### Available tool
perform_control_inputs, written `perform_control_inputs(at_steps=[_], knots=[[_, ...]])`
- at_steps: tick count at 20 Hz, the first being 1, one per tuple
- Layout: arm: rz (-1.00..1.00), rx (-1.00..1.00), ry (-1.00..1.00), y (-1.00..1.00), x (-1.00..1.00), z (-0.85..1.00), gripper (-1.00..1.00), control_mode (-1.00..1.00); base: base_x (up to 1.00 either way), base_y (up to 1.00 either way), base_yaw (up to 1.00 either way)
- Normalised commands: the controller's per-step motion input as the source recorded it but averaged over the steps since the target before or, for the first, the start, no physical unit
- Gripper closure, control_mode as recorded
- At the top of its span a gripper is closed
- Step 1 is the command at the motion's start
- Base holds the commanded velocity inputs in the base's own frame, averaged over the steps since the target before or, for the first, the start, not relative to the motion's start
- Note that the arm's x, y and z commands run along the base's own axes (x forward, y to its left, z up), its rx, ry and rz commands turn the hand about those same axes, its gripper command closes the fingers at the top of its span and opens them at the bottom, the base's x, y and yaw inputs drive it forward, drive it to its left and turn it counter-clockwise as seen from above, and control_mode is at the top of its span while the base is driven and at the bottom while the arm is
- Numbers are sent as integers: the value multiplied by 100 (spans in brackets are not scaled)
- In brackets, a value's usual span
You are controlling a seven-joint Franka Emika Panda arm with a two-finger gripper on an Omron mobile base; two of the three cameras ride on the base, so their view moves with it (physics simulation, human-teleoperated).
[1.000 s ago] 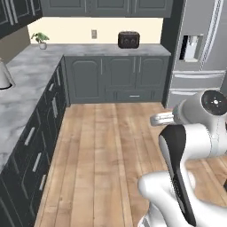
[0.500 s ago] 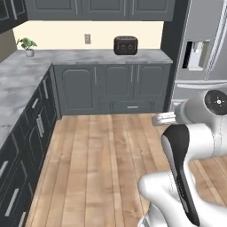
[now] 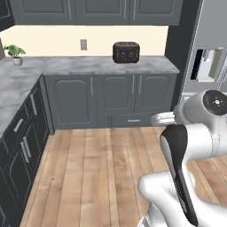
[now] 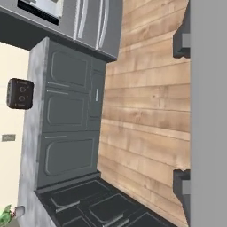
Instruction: Navigate to the microwave.
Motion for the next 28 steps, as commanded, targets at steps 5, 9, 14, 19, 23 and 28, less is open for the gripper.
perform_control_inputs(at_steps=[5,9,14,19,23,28], knots=[[0,0,0,0,0,0,-100,100,100,-53,0],[0,0,0,0,0,0,-100,100,100,-88,0],[0,0,0,0,0,0,-100,100,100,-100,0],[0,0,0,0,0,0,-100,100,44,-100,0],[0,0,0,0,0,0,-100,100,0,-100,0],[0,0,0,0,0,0,-100,100,0,-100,0]])
